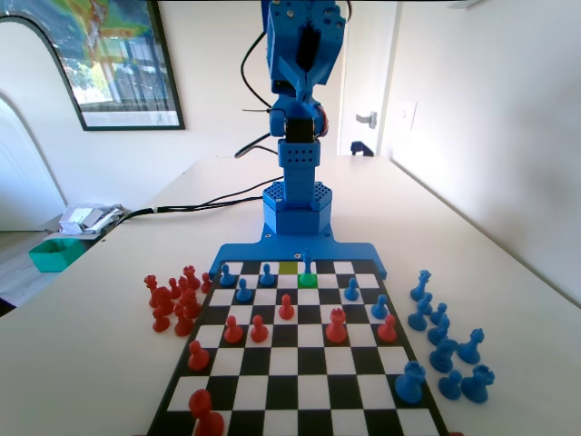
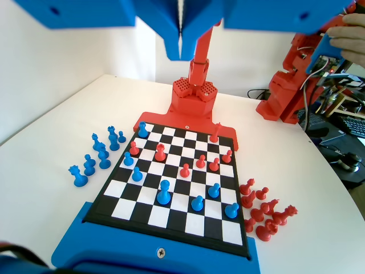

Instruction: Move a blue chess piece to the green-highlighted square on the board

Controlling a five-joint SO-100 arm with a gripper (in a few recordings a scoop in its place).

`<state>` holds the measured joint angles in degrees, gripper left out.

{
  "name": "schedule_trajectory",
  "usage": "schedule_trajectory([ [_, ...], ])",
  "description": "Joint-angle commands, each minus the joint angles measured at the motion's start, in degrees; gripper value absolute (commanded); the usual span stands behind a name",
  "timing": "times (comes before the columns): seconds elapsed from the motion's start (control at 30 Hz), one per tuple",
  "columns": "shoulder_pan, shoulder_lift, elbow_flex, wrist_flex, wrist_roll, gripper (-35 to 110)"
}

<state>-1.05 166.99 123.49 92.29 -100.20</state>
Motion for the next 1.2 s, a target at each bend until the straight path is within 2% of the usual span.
schedule_trajectory([
  [0.0,-0.09,2.81,1.32,-0.97,0.18,1],
  [1.17,3.08,8.09,1.58,-2.11,1.23,1],
])
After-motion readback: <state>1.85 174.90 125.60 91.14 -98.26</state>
